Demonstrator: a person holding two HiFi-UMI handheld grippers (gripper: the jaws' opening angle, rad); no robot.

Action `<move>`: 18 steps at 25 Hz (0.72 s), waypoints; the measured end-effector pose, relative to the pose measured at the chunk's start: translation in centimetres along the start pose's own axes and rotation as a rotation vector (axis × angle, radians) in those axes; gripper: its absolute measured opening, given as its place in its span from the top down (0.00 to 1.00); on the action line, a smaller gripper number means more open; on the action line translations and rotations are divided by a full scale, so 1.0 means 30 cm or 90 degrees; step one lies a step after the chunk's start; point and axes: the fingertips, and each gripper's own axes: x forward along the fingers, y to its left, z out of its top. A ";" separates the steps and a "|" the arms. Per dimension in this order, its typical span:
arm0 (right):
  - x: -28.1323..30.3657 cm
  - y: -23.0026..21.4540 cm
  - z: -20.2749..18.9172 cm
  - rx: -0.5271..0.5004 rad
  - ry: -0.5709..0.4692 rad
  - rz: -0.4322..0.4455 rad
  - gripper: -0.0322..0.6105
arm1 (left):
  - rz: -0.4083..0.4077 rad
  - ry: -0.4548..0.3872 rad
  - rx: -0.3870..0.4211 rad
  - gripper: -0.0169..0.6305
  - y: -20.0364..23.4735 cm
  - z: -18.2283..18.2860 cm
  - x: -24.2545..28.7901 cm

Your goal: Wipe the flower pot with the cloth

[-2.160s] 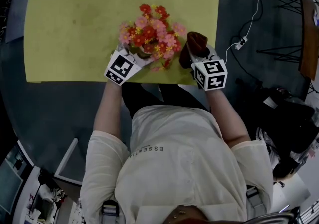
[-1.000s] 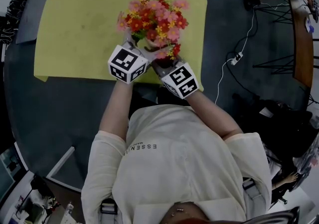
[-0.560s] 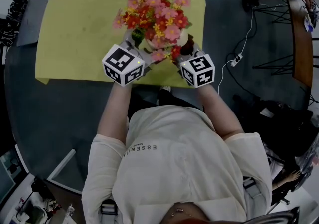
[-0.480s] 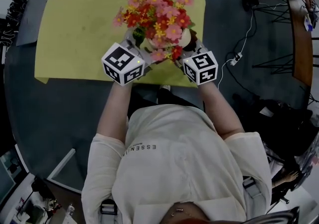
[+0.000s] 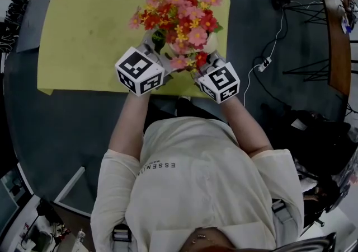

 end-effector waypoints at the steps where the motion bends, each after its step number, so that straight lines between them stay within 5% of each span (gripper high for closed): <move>1: 0.002 0.018 -0.006 0.004 0.002 0.012 0.88 | 0.002 -0.001 -0.001 0.13 0.002 -0.003 0.001; 11: 0.030 0.115 -0.088 0.076 0.042 0.100 0.88 | 0.023 0.017 0.014 0.13 0.046 -0.052 0.002; 18: -0.042 -0.125 -0.213 0.119 0.129 -0.053 0.88 | 0.023 0.069 0.091 0.13 0.094 -0.126 -0.027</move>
